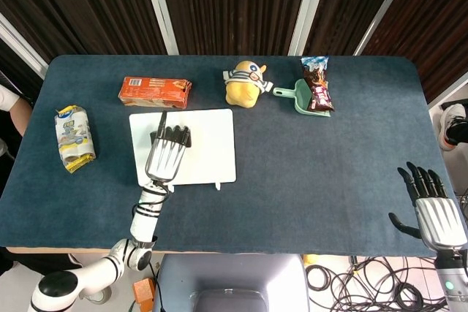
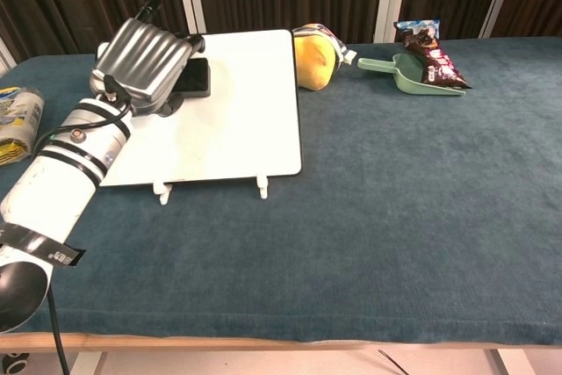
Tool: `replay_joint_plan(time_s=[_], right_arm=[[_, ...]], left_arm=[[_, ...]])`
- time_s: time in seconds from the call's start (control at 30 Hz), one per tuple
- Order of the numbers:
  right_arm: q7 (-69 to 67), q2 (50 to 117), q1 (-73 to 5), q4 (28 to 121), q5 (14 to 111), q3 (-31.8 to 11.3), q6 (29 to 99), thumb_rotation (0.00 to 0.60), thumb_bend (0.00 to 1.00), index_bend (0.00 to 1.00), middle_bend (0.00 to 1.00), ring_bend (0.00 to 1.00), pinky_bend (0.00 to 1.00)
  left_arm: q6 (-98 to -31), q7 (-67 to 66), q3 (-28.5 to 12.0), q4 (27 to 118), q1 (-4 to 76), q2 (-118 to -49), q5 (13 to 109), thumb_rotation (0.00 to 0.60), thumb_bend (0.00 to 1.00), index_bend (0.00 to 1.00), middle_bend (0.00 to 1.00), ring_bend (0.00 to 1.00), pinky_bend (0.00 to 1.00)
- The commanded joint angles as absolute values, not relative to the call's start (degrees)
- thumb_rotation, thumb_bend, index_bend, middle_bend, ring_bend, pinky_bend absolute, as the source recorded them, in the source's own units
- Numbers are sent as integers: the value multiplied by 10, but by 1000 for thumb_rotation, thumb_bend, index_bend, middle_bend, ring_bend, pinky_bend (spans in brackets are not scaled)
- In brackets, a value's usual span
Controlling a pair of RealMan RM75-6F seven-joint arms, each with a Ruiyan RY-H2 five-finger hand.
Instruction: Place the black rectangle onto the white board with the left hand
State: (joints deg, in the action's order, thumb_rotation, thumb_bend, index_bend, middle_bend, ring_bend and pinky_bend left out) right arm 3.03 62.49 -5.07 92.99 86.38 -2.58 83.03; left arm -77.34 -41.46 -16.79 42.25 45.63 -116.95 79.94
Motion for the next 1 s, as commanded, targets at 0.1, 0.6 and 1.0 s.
replay_joint_plan(time_s=[0.1, 0.6, 1.0], right_arm=[[31, 626, -50, 930, 864, -26, 831, 600, 193, 0, 0, 0, 0], [30, 625, -47, 929, 868, -24, 837, 600, 193, 0, 0, 0, 0], [79, 643, -50, 934, 861, -23, 827, 600, 193, 0, 0, 0, 0]], left_arm=[[-771, -415, -168, 436, 455, -1165, 793, 600, 239, 153, 234, 279, 59], [-829, -479, -118, 658, 375, -1049, 806, 522, 211, 0, 0, 0, 40], [-859, -131, 56, 999, 165, -652, 833, 600, 243, 0, 0, 0, 41]])
